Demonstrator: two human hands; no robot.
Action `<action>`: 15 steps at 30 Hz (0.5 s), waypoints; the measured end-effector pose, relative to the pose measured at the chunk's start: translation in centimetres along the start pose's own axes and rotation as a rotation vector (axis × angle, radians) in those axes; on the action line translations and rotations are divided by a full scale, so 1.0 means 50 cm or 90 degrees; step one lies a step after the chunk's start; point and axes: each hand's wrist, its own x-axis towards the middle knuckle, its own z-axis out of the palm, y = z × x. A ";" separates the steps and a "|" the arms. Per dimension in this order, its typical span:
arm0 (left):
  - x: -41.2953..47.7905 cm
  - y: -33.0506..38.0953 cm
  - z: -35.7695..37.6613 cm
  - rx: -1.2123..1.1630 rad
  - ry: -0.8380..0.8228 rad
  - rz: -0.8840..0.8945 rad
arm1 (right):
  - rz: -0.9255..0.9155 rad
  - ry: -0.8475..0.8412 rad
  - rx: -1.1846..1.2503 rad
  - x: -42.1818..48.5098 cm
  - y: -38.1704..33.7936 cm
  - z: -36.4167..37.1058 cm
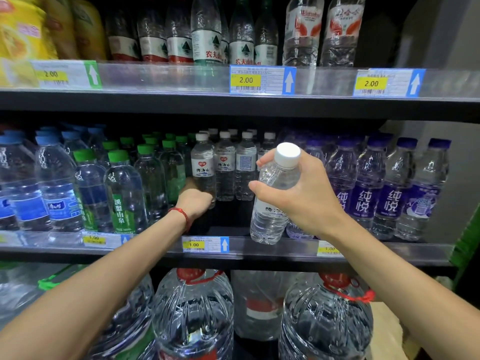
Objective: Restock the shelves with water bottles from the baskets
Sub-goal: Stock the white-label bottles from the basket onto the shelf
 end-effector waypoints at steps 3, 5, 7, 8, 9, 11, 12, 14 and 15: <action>-0.055 0.026 -0.024 0.027 0.004 0.080 | -0.026 0.002 0.000 -0.005 0.002 -0.002; -0.099 0.052 -0.044 0.041 -0.011 0.155 | -0.049 -0.005 -0.003 -0.012 0.002 -0.003; -0.129 0.064 -0.060 0.045 -0.061 0.226 | -0.076 -0.006 0.009 -0.017 -0.003 -0.003; -0.142 0.067 -0.066 0.044 -0.086 0.256 | -0.092 -0.002 0.020 -0.020 -0.006 -0.003; -0.155 0.069 -0.072 0.050 -0.100 0.275 | -0.112 0.002 0.031 -0.023 -0.010 -0.001; -0.176 0.068 -0.085 0.083 -0.079 0.297 | -0.159 0.004 0.040 -0.025 -0.019 0.003; -0.185 0.068 -0.093 0.101 -0.061 0.307 | -0.184 0.005 0.040 -0.023 -0.021 0.007; -0.203 0.065 -0.115 0.145 -0.027 0.336 | -0.224 0.009 0.033 -0.014 -0.019 0.017; -0.210 0.061 -0.127 0.179 -0.013 0.355 | -0.234 0.009 0.031 -0.009 -0.015 0.024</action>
